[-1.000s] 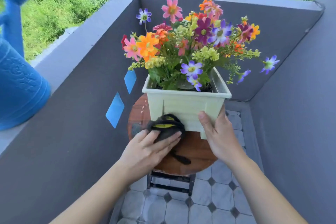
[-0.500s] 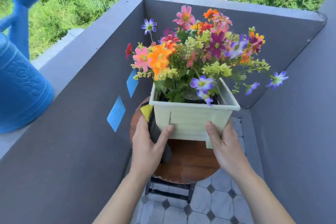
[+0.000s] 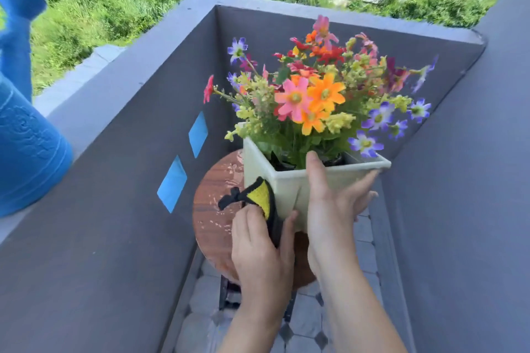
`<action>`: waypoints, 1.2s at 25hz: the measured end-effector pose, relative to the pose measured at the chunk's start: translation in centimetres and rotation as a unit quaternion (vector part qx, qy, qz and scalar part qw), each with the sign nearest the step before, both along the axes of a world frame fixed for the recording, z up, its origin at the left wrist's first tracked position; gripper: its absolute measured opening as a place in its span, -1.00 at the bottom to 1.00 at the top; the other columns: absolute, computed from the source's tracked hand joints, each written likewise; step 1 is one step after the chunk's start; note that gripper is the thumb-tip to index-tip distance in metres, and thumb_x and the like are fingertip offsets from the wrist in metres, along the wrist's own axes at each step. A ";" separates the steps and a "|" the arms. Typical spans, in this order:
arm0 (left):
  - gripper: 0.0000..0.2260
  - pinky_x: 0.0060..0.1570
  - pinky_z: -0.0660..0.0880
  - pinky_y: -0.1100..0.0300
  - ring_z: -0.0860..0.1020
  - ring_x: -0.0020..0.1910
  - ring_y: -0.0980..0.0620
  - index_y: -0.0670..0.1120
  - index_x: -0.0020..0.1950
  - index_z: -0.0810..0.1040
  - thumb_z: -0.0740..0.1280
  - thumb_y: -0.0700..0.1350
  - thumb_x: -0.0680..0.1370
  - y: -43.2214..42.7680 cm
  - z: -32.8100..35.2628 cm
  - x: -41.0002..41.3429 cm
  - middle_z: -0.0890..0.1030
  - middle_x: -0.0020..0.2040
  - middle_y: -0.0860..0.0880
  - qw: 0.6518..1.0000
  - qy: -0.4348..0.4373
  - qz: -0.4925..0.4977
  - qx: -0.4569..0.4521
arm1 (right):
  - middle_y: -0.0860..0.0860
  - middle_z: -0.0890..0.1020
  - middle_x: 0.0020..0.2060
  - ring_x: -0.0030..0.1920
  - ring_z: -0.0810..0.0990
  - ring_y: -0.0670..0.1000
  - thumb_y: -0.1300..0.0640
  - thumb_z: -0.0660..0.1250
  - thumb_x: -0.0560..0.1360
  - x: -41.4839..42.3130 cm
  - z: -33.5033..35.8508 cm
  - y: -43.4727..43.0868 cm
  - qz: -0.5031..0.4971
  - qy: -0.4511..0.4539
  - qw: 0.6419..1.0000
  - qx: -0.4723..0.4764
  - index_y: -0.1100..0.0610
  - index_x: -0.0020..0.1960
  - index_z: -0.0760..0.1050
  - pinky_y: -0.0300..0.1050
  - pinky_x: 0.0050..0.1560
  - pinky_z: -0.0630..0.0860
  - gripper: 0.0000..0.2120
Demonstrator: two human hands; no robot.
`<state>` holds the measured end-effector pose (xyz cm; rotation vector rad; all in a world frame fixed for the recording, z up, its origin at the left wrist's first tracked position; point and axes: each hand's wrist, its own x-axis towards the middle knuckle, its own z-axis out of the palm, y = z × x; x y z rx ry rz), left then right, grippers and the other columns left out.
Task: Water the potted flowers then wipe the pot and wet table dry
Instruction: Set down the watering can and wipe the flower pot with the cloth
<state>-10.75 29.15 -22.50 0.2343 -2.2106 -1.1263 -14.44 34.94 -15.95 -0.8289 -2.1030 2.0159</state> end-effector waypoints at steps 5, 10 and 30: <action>-0.77 -0.24 0.34 0.14 0.33 -0.24 -0.09 -0.13 -0.08 0.33 0.22 0.04 0.56 1.8 0.3 0.2 0.45 -0.26 -0.18 0.995 0.061 -0.012 -0.078 | -0.07 -0.23 0.58 0.54 0.11 0.18 -0.16 0.31 0.13 -1.7 1.0 1.4 -0.041 -0.051 0.996 -0.054 -0.29 0.49 -0.31 0.24 0.37 0.22 0.12; -0.81 -0.13 0.39 0.13 0.38 -0.14 -0.08 -0.15 0.02 0.38 0.21 -0.02 0.58 3.2 0.0 0.5 0.48 -0.08 -0.17 0.994 0.061 -0.032 -0.081 | -0.13 0.14 0.05 0.01 0.43 0.03 0.05 0.24 -0.14 -2.6 1.6 4.0 0.025 -0.061 0.994 -0.083 -0.29 0.49 -0.29 -0.08 -0.11 0.35 0.29; -0.64 0.42 0.21 0.00 0.21 0.41 0.36 0.41 0.19 0.32 0.08 -0.06 0.57 0.0 3.4 -3.3 0.21 0.34 0.54 0.978 0.021 -0.118 0.168 | 0.07 0.36 -0.29 -0.64 0.39 -0.02 0.18 0.15 0.04 -3.6 0.8 5.6 0.136 -0.105 0.981 -0.087 -0.02 0.09 0.06 -0.29 -0.55 0.36 -0.36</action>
